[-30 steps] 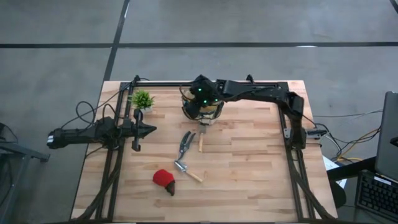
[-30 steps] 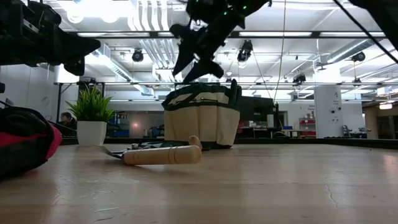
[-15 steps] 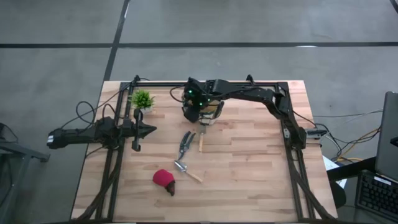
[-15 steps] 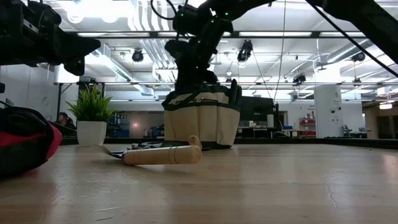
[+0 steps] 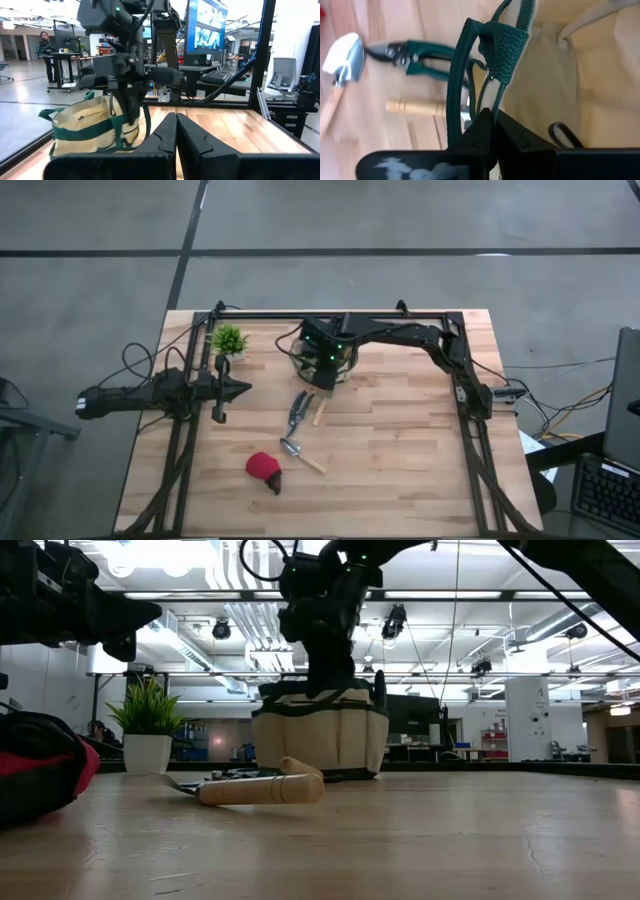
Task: Pick & Place Garden tools in Gardening bag
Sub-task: Adjust the brown gardening bag, then put the green shear scissors into the brown gardening bag
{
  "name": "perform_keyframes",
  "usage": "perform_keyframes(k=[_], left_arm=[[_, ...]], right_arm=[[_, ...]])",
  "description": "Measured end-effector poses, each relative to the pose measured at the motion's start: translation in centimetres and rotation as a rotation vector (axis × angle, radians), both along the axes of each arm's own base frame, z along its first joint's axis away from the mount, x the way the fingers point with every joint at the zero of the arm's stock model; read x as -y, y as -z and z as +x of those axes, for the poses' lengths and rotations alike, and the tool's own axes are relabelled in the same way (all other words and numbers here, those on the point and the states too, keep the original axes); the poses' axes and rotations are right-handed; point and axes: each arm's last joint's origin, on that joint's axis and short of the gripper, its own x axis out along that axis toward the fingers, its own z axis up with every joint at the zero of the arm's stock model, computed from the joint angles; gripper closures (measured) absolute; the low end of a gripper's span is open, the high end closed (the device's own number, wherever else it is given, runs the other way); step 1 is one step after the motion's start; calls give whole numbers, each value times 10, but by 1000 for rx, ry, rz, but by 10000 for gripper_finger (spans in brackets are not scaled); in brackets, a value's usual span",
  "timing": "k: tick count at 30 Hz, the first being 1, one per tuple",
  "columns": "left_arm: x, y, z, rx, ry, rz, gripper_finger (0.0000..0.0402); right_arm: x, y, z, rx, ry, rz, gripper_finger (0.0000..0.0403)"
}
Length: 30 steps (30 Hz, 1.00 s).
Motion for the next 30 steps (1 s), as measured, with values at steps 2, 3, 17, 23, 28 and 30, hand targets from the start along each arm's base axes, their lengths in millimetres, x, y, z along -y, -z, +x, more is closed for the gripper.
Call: perform_keyframes(k=[2, 3, 17, 23, 28, 30], left_arm=[[0, 0, 0, 0, 0, 0, 392], [0, 0, 0, 0, 0, 0, 392], [0, 0, 0, 0, 0, 0, 392], [0, 0, 0, 0, 0, 0, 392], [0, 0, 0, 1, 0, 0, 392], [0, 0, 0, 1, 0, 0, 392]], right_arm=[[-5, -1, -1, -14, -29, -3, 394], [-7, -1, -2, -23, -38, -3, 394], [-16, -12, -8, -30, 5, 11, 394], [-16, -26, -12, 7, 5, 4, 394], [-17, -40, -14, 54, 15, 1, 368], [-17, -42, -14, 57, 28, 5, 350]])
